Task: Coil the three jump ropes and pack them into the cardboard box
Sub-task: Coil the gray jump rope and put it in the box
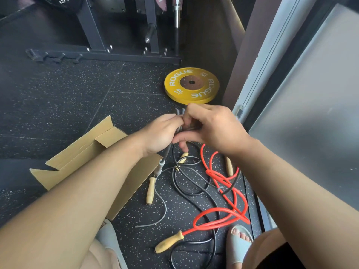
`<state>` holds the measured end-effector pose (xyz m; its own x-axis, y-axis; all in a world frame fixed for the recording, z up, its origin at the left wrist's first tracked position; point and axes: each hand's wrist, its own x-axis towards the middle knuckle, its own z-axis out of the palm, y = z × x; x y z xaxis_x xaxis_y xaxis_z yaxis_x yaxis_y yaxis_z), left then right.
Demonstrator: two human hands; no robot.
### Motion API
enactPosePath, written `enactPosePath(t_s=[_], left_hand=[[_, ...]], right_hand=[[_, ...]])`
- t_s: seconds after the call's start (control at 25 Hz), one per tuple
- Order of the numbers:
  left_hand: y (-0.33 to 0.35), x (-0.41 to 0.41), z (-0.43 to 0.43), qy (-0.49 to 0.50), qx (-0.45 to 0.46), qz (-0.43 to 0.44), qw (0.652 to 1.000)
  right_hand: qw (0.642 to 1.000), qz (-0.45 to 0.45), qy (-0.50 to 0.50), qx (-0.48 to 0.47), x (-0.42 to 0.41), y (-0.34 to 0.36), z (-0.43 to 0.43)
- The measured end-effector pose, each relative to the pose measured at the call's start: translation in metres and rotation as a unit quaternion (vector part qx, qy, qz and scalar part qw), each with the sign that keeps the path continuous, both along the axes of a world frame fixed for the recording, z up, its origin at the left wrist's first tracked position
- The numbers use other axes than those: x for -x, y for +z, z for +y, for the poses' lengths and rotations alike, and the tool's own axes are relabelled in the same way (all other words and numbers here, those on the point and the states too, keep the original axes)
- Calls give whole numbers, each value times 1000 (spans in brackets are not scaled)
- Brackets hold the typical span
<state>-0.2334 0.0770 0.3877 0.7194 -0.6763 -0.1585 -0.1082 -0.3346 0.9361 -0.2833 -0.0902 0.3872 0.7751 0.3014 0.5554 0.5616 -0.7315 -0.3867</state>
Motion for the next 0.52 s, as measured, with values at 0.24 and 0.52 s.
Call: enactPosePath(t_s=[0.24,0.52], left_hand=[[0,8,-10,-51,85,157,983],[5,13,-18,-59,122,332,934]], right_hand=[[993,32,-7,-110,-8,-8,-19],[954,182,-13,-240,-11,-16,-21]])
